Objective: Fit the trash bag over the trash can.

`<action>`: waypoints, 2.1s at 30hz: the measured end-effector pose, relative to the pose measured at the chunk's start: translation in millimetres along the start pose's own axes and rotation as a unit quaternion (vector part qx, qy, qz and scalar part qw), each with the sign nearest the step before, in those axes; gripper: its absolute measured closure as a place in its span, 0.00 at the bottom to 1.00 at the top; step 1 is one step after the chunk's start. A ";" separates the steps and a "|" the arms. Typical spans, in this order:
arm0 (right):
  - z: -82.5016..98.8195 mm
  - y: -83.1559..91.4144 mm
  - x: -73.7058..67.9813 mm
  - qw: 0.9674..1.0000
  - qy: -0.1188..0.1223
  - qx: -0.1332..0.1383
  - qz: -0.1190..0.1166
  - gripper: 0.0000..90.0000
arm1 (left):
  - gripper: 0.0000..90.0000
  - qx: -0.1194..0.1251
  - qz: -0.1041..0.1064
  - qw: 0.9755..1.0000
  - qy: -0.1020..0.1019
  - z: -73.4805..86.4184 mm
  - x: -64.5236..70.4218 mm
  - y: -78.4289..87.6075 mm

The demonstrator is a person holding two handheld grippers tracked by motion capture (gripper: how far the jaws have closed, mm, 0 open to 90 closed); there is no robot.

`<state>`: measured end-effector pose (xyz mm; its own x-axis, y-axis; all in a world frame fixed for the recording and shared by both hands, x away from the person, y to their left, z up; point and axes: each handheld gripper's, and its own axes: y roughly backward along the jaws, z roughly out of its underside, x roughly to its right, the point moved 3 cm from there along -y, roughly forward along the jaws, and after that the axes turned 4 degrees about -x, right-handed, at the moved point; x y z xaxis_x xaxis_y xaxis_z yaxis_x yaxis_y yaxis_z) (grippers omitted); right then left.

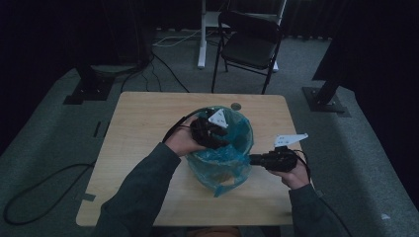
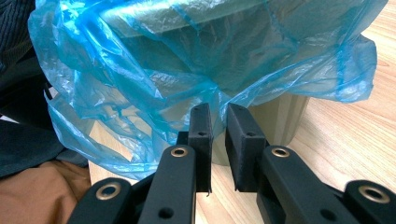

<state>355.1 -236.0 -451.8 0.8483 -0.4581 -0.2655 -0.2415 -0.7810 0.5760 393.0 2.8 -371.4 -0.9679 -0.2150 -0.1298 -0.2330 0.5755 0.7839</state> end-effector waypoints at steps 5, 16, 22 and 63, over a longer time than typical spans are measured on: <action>-0.1 -0.2 -0.1 1.000 -0.001 0.001 -0.001 0.89 | 0.69 -0.013 0.012 1.000 -0.013 -0.3 3.6 -3.1; -0.2 0.0 0.1 1.000 0.000 0.001 -0.001 0.89 | 0.67 -0.029 0.001 0.999 -0.016 -8.9 -3.6 -4.1; 0.5 0.6 0.6 1.000 -0.002 0.002 0.000 0.89 | 0.67 -0.050 -0.001 0.999 -0.016 -9.6 -8.7 -9.5; 0.6 2.6 1.2 1.000 -0.004 0.006 -0.002 0.87 | 0.66 -0.156 0.026 0.983 -0.095 -10.4 11.6 -35.7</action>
<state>355.2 -238.9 -451.0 0.8454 -0.4587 -0.2737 -0.2441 -0.7876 0.5658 391.1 -28.4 -394.6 -0.9845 -0.0233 -0.1736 -0.1724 0.3060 0.9363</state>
